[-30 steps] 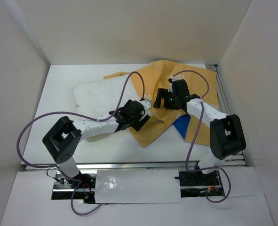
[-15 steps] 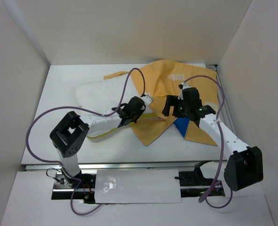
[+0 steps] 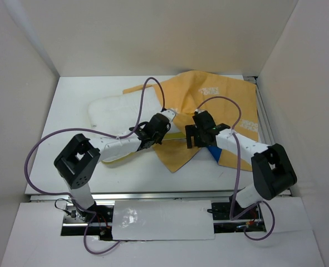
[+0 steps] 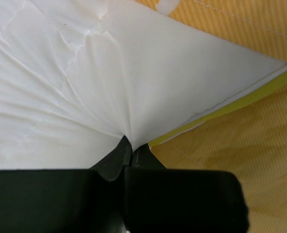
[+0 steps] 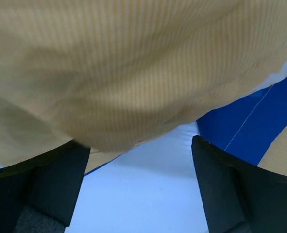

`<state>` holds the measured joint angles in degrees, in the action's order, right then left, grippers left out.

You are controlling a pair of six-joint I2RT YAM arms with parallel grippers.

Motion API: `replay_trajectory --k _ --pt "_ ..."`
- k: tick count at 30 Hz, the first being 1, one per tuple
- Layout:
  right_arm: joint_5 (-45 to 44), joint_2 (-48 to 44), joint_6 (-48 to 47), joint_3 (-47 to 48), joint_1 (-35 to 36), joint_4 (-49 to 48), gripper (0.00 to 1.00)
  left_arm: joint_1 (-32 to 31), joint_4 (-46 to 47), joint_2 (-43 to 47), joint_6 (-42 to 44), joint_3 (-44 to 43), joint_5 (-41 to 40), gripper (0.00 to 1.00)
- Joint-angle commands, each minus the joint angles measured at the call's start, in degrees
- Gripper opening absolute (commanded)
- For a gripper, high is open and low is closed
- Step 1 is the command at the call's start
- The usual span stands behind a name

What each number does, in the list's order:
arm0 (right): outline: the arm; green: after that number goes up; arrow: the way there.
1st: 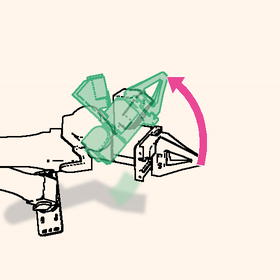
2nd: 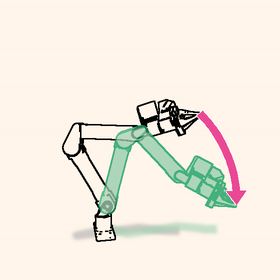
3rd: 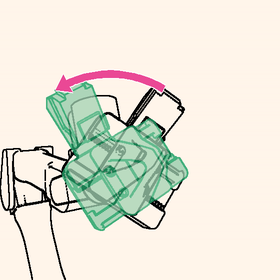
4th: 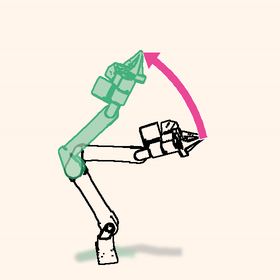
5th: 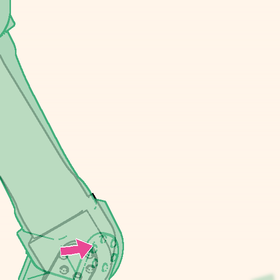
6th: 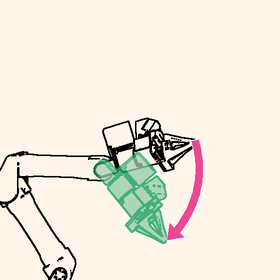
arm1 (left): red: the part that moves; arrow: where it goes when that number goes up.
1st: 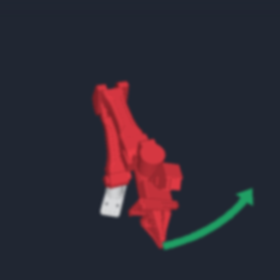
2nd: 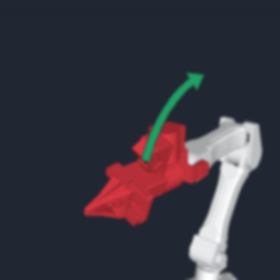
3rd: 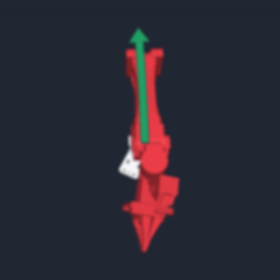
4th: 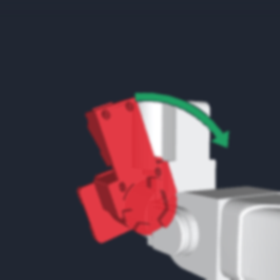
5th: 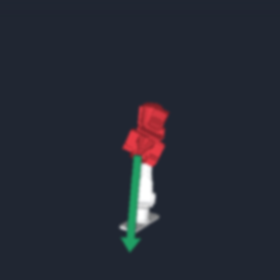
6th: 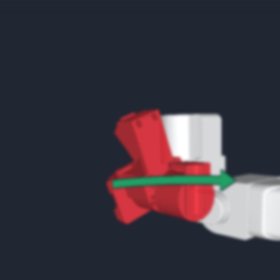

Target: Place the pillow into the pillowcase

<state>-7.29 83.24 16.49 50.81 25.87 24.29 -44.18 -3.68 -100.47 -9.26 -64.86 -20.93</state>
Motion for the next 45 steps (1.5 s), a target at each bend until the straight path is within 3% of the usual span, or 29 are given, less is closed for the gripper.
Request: replay_trajectory --k 1,2,3,5,9,13,17,21,27,30,33,35,37,38,40,42,45 --pt "-7.4 1.8 -0.8 2.5 0.9 -5.2 0.89 -0.3 -1.8 1.7 -3.0 -1.9 -1.8 0.00" --pt "-8.2 2.6 -0.8 3.1 0.9 -5.9 0.84 -0.3 -1.9 1.7 -3.0 -1.9 -1.8 0.00" --pt "-9.0 3.2 -0.8 3.1 0.9 -6.4 0.69 -0.3 -1.9 1.7 -3.0 -1.9 -1.0 0.00" --pt "-10.5 3.2 -0.1 3.7 0.9 -8.3 0.51 -0.3 -1.3 3.2 -2.5 -1.3 -0.3 0.00" --pt "-11.3 2.7 0.5 4.9 2.3 -9.7 0.00 -0.3 -3.0 3.2 -3.1 -1.6 -0.9 0.00" --pt "-5.4 -2.0 -0.8 6.4 6.7 -3.3 0.00 -0.3 -9.4 1.9 -6.8 -6.6 -1.9 0.00" --pt "10.8 -5.5 -4.5 6.4 12.4 -2.7 0.00 -0.3 -15.6 2.7 -10.2 -13.5 1.5 0.00" --pt "18.6 -5.5 -7.5 9.3 19.1 -2.4 0.00 -0.8 -19.1 4.0 -14.3 -18.3 5.0 0.00" --pt "36.1 -6.9 -10.3 10.6 20.3 -10.5 0.00 -0.8 -20.4 4.0 -17.7 -18.3 4.5 0.00" --pt "40.5 -8.2 -12.2 9.3 20.3 -13.1 0.00 -0.8 -20.4 4.5 -18.9 -16.5 5.1 0.00" --pt "38.8 -10.3 -11.0 6.7 17.8 -14.5 0.00 -0.8 -20.4 6.5 -20.7 -13.5 6.8 0.00" --pt "36.0 -10.9 -10.3 5.4 16.1 -12.7 0.24 -0.8 -20.9 9.1 -21.9 -11.1 7.5 0.00" --pt "32.3 -11.9 -10.3 4.7 15.5 -9.2 0.42 -0.8 -20.9 11.4 -23.0 -7.1 7.5 0.30" --pt "31.1 -12.6 -10.3 4.7 14.6 -7.7 0.61 -0.8 -21.4 12.7 -23.8 -5.7 7.5 0.41" --pt "27.6 -15.6 -10.3 4.7 13.1 -3.9 0.69 -0.8 -22.8 16.6 -24.6 -2.4 6.4 0.57" --pt "24.9 -19.6 -10.3 4.1 12.5 -1.4 0.82 -0.8 -24.3 20.5 -25.2 -0.6 5.9 0.63" --pt "20.0 -23.6 -9.8 3.6 11.9 -0.8 0.92 -0.8 -26.1 25.1 -27.1 2.3 4.8 0.77"
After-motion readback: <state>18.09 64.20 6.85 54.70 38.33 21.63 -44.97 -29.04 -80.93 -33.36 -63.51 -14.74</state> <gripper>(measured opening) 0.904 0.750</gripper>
